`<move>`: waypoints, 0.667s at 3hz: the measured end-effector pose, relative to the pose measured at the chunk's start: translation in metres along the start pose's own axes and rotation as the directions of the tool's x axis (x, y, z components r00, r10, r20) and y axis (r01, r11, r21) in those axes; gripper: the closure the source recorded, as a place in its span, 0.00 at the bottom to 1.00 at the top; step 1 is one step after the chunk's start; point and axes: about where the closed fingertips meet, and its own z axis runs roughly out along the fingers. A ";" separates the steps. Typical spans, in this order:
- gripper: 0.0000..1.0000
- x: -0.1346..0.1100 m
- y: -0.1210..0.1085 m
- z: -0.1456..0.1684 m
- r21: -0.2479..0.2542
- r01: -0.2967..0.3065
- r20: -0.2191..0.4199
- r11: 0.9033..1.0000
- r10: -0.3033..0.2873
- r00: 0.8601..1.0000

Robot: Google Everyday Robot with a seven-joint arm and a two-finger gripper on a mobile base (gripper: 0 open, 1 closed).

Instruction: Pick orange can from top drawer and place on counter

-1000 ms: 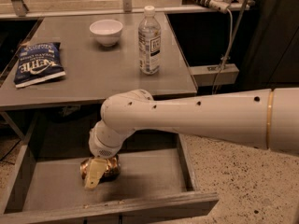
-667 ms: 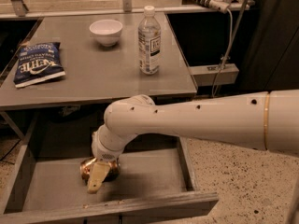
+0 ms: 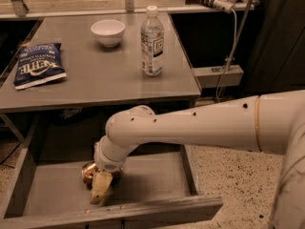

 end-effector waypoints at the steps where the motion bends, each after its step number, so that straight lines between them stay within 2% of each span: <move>1: 0.19 0.000 0.000 0.000 0.000 0.000 0.000 1.000 0.000 1.000; 2: 0.42 0.000 0.000 0.000 0.000 0.000 0.000 1.000 0.000 1.000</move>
Offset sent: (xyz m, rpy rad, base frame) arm 0.0000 0.0000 0.0000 0.0000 0.0000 0.0000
